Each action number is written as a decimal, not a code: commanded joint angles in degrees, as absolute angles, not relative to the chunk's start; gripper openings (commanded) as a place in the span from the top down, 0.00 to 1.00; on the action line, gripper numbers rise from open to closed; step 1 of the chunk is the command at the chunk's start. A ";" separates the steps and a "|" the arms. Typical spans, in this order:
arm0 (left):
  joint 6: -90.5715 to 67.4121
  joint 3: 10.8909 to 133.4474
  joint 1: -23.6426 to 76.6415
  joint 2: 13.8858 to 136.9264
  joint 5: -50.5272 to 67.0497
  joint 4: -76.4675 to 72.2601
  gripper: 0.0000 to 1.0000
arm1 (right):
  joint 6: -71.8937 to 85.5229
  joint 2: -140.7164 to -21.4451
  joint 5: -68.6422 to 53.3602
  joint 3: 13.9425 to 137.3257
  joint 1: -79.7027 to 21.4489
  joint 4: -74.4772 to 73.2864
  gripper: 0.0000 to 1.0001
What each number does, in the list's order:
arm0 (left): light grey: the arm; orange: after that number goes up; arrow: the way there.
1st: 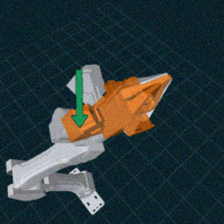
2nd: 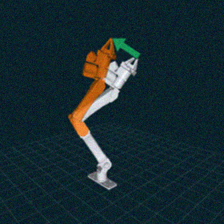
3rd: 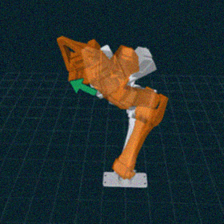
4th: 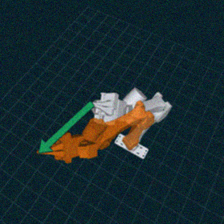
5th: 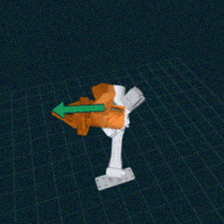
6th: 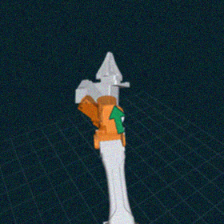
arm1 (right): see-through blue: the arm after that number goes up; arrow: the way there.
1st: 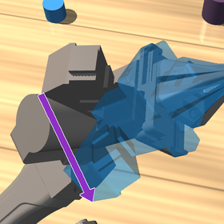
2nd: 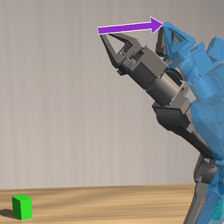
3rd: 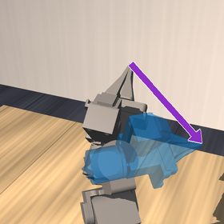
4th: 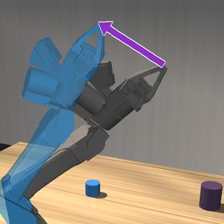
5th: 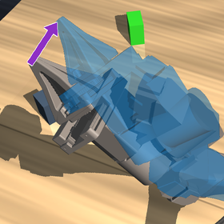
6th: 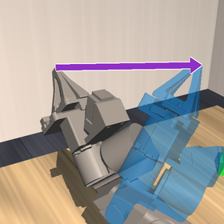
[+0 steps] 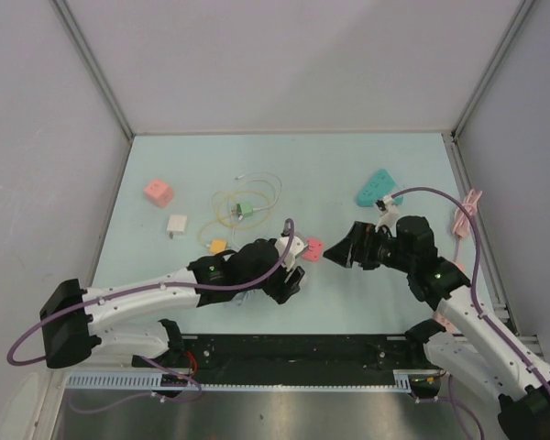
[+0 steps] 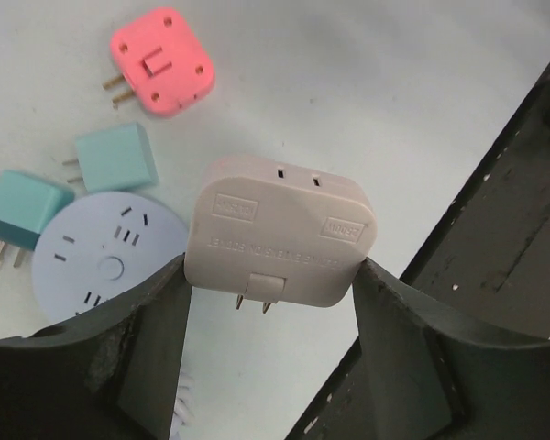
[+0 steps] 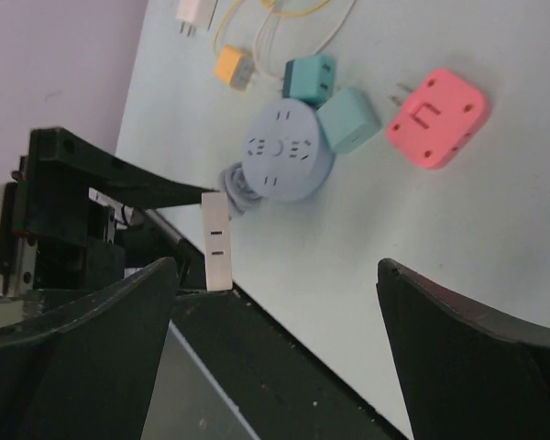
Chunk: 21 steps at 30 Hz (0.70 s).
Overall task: Insert the plug
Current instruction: Pick up the plug from the center of the board.
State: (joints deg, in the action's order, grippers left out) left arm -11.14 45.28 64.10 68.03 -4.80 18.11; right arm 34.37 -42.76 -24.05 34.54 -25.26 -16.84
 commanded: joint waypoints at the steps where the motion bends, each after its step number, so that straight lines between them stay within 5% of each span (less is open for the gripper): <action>1: -11.16 44.73 64.07 64.86 -5.98 9.93 0.72 | 39.90 -46.57 -25.24 34.80 -30.66 -10.21 0.07; 21: -11.51 46.85 64.69 67.41 -5.98 10.37 0.70 | 45.35 -56.33 -12.84 34.80 -45.88 1.12 0.29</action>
